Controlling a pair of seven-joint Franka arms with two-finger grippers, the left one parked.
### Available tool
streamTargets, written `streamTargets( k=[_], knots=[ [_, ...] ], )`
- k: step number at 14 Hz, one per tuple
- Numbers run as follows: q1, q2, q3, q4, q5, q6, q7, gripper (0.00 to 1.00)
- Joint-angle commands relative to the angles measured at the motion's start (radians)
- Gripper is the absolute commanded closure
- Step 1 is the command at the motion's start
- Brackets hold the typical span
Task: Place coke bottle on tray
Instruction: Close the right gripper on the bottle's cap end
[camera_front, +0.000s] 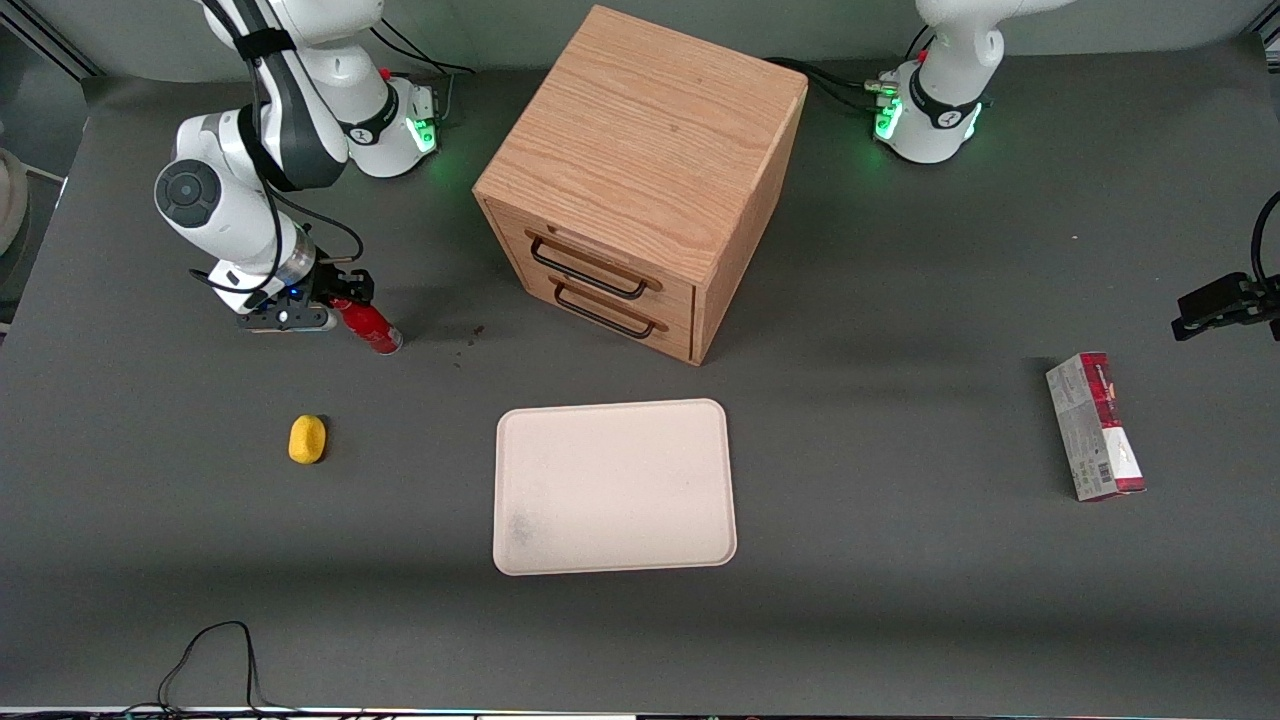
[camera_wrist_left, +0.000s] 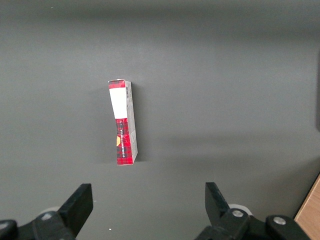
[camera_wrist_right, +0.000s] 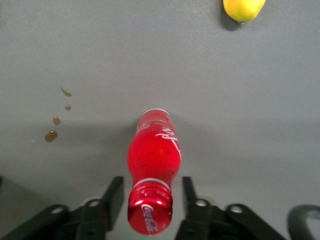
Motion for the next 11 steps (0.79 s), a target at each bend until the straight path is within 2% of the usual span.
streamTargets(
  k=[1, 9, 11],
  knots=[
    [-0.001, -0.006, -0.006, -0.010, -0.014, 0.012, -0.026, 1.00],
    [-0.006, -0.012, -0.032, 0.022, -0.012, -0.008, -0.023, 1.00],
    [-0.007, 0.000, -0.035, 0.133, -0.012, -0.144, -0.020, 1.00]
  ],
)
